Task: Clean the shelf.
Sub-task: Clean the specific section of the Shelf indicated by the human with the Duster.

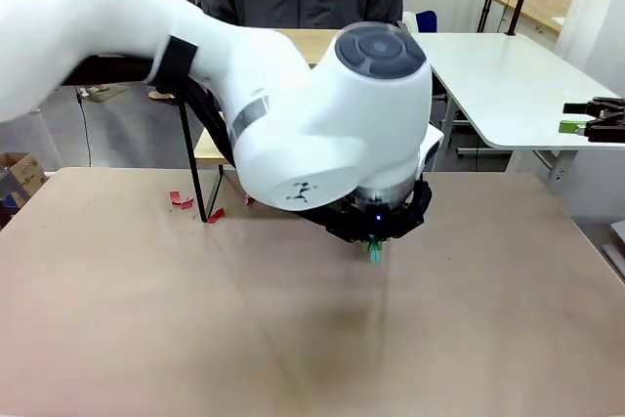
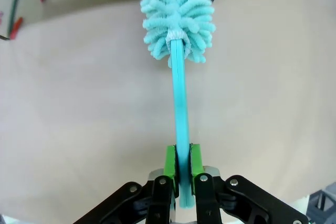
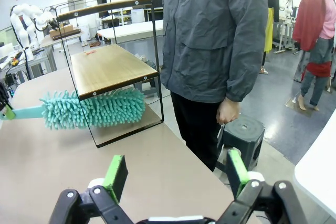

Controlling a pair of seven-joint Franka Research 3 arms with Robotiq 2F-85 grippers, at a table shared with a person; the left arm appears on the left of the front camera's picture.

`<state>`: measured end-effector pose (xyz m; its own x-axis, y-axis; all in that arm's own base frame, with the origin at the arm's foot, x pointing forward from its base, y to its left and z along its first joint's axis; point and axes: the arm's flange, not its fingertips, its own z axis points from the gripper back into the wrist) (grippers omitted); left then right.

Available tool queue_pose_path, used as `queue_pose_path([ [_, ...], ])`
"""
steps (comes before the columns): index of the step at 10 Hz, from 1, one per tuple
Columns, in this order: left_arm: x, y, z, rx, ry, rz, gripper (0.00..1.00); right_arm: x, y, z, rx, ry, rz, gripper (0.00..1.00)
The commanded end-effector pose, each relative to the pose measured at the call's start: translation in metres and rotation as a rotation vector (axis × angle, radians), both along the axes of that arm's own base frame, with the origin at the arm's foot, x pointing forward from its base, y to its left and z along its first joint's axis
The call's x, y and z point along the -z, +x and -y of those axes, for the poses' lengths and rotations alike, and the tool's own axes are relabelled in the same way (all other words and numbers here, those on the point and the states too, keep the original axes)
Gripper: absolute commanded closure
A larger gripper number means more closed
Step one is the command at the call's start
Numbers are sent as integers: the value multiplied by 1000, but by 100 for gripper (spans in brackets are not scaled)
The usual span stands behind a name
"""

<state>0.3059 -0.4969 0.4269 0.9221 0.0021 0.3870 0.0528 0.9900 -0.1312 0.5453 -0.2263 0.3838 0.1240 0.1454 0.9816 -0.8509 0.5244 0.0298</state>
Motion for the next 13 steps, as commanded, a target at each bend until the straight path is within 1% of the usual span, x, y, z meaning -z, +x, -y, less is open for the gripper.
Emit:
queue_pose_path([
  [1, 20, 11, 23, -36, -13, 69, 87, -3, 0, -3, -4, -1, 6, 0],
  [2, 27, 17, 27, -40, -1, 75, 87, -3, 0, -3, -4, -1, 6, 0],
  [4, 43, 20, 31, -34, 14, 58, 87, -3, 0, -3, -4, -1, 6, 0],
  [6, 57, 26, 30, -54, 1, 46, 87, -3, 0, -3, -4, -1, 6, 0],
  [7, 59, 30, 31, -74, -12, 43, 87, -3, 0, -3, -4, -1, 6, 0],
  [8, 59, 33, 34, -44, 6, 1, 87, -3, 0, -3, -4, -1, 6, 0],
  [9, 58, 28, 26, -33, 22, 16, 87, -3, 0, -3, -4, -1, 6, 0],
  [11, 58, 28, 26, -33, 22, 16, 87, -3, 0, -3, -4, -1, 6, 0],
  [12, 59, 31, 29, -37, 19, 11, 87, -3, 0, -3, -4, -1, 6, 0],
  [13, 64, 33, 25, -18, 40, -18, 87, -3, 0, -3, -4, -1, 6, 0],
])
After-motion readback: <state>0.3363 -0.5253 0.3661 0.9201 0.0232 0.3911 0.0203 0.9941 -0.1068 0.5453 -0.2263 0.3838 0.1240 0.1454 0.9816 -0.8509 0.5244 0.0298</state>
